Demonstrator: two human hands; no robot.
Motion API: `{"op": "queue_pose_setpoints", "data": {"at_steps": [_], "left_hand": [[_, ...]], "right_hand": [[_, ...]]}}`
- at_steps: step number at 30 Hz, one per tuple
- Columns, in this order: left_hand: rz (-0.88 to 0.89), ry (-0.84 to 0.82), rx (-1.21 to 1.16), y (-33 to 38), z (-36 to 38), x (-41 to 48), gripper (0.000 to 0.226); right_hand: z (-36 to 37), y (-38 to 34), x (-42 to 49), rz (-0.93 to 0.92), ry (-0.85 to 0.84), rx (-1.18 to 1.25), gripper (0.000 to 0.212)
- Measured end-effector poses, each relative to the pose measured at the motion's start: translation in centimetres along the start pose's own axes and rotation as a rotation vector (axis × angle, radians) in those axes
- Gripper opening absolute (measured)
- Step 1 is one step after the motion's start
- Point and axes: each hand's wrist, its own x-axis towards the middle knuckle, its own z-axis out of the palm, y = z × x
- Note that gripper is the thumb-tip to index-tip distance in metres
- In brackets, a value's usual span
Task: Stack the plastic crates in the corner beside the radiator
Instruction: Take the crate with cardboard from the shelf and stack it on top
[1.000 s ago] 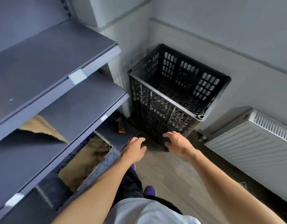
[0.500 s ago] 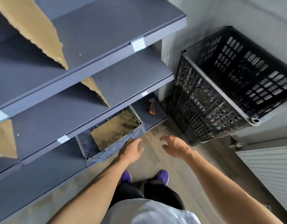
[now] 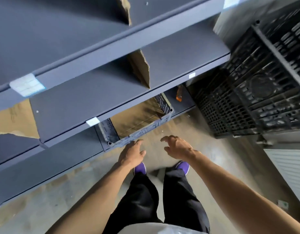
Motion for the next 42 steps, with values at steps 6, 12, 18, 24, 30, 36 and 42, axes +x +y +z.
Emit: {"op": "queue_pose_setpoints", "data": {"at_steps": [6,12,18,24,30,36,42], "left_hand": [[0.086,-0.01,0.034,-3.9,-0.1,3.3,0.054],[0.06,-0.031,0.092,-7.7,2.7,7.8,0.055],[0.053,-0.043,0.14,-11.4,5.8,12.4,0.058],[0.054,0.129,0.156,-12.5,9.6,18.4,0.069],[0.043,0.165,0.168,-11.9,12.8,23.8,0.08],[-0.01,0.234,0.136,-12.8,14.1,26.8,0.051],[-0.008,0.216,0.097,-14.1,13.5,27.9,0.035]], "right_hand": [[4.4,-3.6,4.0,0.028,0.019,0.032,0.045],[7.5,-3.5,9.2,0.026,0.025,0.006,0.046],[10.1,-0.7,14.5,0.04,0.053,0.002,0.046],[12.3,2.2,19.5,-0.058,0.105,-0.075,0.055],[13.6,3.0,24.3,-0.156,0.163,-0.138,0.068],[14.0,4.4,28.4,-0.105,0.107,-0.435,0.074],[14.8,3.8,28.9,-0.116,0.214,-0.567,0.061]]}}
